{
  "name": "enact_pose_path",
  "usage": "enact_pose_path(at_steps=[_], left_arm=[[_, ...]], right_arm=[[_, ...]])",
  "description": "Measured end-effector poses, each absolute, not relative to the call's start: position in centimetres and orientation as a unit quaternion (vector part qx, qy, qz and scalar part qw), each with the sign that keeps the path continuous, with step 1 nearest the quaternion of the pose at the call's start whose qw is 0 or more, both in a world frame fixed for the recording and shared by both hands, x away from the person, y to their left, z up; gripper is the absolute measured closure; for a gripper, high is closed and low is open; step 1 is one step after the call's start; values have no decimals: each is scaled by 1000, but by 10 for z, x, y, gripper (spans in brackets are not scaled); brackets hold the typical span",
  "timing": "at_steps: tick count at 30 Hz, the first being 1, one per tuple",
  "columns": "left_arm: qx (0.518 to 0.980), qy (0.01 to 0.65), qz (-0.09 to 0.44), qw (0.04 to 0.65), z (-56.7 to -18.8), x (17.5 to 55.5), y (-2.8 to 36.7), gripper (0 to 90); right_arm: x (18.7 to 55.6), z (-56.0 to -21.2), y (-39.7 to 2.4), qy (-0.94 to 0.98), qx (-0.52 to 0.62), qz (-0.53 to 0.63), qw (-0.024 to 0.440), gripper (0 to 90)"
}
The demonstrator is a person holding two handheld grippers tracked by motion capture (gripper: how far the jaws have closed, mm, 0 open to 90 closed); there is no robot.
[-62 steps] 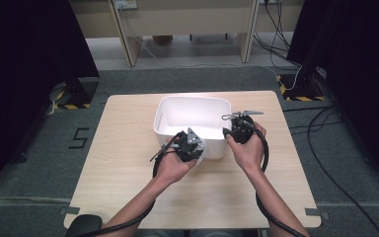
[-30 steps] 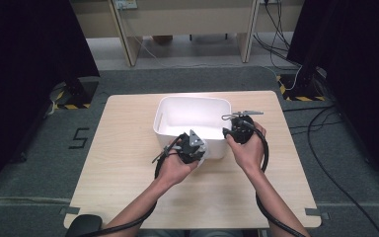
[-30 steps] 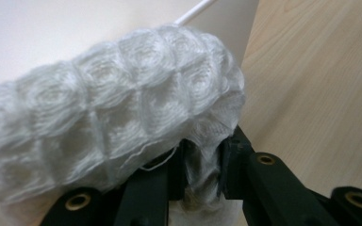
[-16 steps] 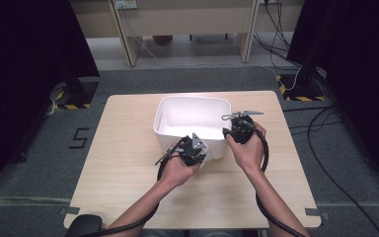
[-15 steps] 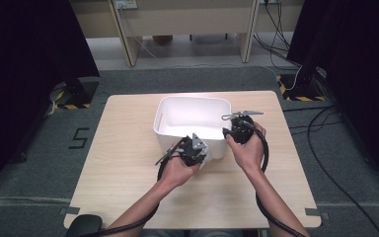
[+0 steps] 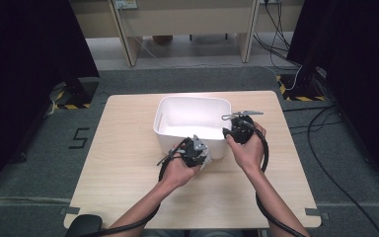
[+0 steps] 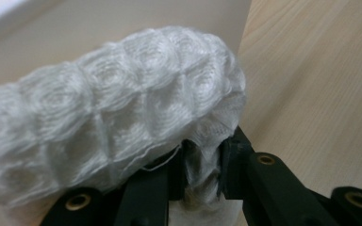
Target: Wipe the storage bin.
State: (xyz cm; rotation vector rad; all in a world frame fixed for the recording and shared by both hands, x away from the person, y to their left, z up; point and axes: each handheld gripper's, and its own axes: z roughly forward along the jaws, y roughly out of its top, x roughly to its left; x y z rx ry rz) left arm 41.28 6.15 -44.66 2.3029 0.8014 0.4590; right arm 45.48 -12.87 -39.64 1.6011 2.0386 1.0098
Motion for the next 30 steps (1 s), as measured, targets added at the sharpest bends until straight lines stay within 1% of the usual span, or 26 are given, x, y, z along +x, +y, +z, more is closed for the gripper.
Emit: enact_pose_path(at_steps=[19, 30], left_arm=[[881, 305, 170, 318, -456, 415, 58, 759], [883, 301, 171, 316, -459, 415, 49, 758]], right_arm=[[455, -396, -129, 720, 567, 357, 178, 673], [454, -396, -128, 721, 567, 357, 178, 673]])
